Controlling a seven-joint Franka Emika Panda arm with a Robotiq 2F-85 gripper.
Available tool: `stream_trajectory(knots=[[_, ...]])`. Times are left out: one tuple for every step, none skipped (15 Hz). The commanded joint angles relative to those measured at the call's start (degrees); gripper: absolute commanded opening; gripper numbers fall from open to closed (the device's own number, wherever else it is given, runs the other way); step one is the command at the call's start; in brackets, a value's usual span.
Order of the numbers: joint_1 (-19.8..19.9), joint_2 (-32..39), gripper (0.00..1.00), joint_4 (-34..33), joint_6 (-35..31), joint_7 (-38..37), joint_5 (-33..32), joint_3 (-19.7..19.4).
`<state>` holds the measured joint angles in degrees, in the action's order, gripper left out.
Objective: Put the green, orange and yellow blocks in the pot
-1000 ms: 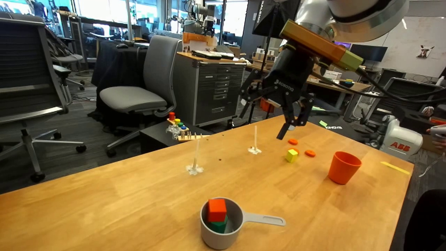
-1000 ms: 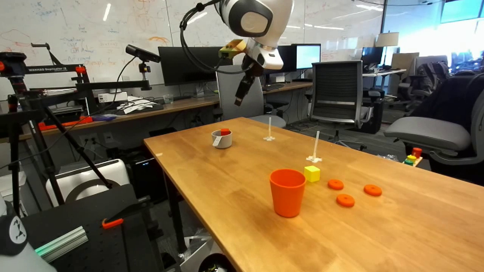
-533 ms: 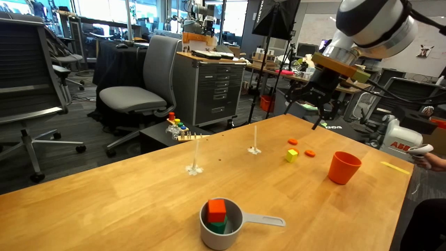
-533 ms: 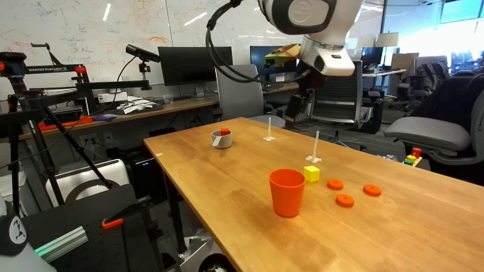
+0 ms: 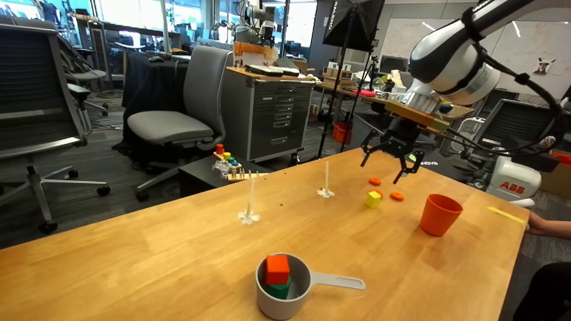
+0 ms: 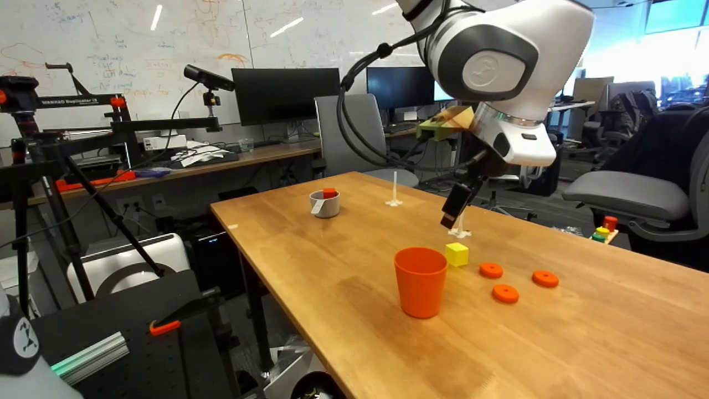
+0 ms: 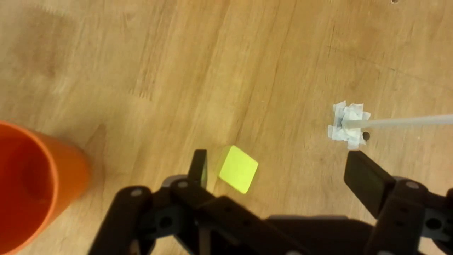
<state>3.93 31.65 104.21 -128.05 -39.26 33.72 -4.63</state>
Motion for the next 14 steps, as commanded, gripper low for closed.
stream_trajectory(knots=[[0.17,6.4,1.0,-7.06,0.57,-0.7,2.41,2.64],[0.13,7.67,1.0,-8.12,0.69,-0.59,2.93,3.16],[-0.07,8.62,1.0,-9.08,0.79,-0.8,3.19,3.46],[-0.03,9.23,1.0,-9.51,0.77,-0.75,3.5,3.71],[0.09,9.84,1.0,-9.94,0.84,-0.72,3.86,3.93],[0.11,9.76,1.0,-9.4,0.45,-0.88,4.28,3.86],[0.12,9.63,1.0,-8.77,0.19,-1.01,4.67,3.73],[0.23,9.23,1.0,-7.8,-0.02,-0.98,5.33,3.69],[0.35,8.71,1.0,-6.78,-0.15,-1.04,6.02,3.63],[0.36,8.3,1.0,-5.76,-0.24,-1.26,6.43,3.43],[0.35,7.99,1.0,-4.87,-0.71,-1.33,6.93,3.26],[0.59,7.64,1.0,-3.93,-0.88,-1.09,7.62,3.27],[0.72,7.5,1.0,-3.33,-1.02,-0.95,8.31,3.15],[1.02,7.25,1.0,-2.65,-1.05,-0.69,9.02,3.01]])
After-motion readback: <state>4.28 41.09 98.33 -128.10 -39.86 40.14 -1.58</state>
